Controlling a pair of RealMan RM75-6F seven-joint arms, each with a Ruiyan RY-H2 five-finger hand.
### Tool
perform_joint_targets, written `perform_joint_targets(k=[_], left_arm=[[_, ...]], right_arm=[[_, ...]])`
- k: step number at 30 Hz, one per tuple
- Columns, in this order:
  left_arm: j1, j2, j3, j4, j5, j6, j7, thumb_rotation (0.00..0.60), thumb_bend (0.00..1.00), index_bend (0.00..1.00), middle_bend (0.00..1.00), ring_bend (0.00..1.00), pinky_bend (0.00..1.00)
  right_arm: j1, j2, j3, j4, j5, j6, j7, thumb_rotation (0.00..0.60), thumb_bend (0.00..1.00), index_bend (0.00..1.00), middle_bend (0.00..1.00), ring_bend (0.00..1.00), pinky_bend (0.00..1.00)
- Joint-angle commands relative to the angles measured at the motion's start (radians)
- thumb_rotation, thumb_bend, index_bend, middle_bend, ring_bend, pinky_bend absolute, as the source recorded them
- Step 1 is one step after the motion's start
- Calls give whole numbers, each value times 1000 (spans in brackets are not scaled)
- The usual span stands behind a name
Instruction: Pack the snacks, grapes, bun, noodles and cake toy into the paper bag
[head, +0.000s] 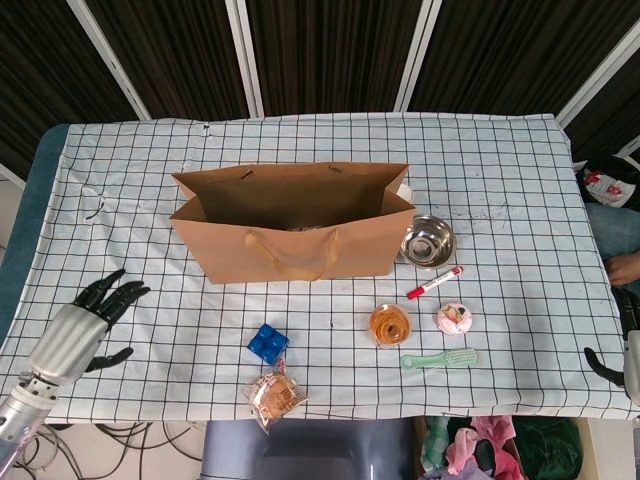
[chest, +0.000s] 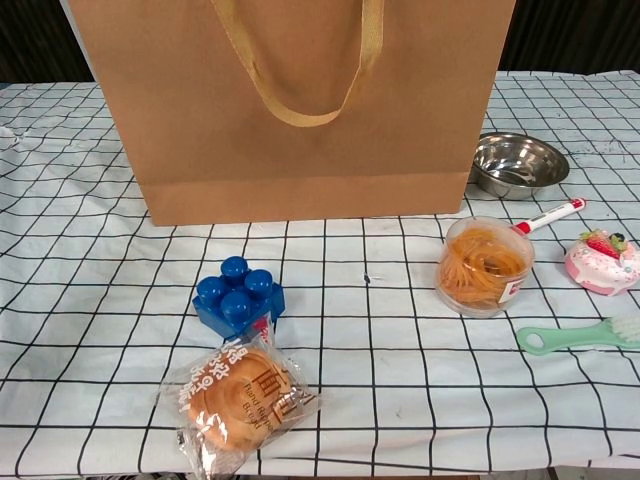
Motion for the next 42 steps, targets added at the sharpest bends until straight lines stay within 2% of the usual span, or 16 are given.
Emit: perform_joint_targets(k=[1,5,9,14,20,29,42], left_arm=[[8,-99,58,93,103,-50,-54,600,49,110,127,8,138],[-32,-139,60,91,144,-118,-27,600,20,58,57,0,122],[-75,-153,55,43,157,-202,21,600,11,52,51,0,119],[-136,-171,24,-35,153,-310,97,600,11,50,44,0,69],[-184,-218,-25,-98,157,-380,209,600,11,48,43,0,53],[-246,-266,-39,-159,82,-552,286,600,0,27,42,0,40],[-293,-299,-62,-172,-4,-653,353,600,0,26,50,0,21]], right_arm=[[1,0,-1,1,1,-2,-2,600,191,82,87,200,252],[1,-1,0,-1,-1,1,-3,600,191,82,87,200,252],[-1,1,2,-1,2,2,-1,600,191,82,87,200,252],[0,1,4,0,7,-1,1,600,191,82,87,200,252],[-1,1,5,-3,9,0,0,600,191,82,87,200,252],[-4,8,7,-8,8,4,10,600,191,82,87,200,252],[-6,11,10,-9,6,9,16,600,191,82,87,199,252]])
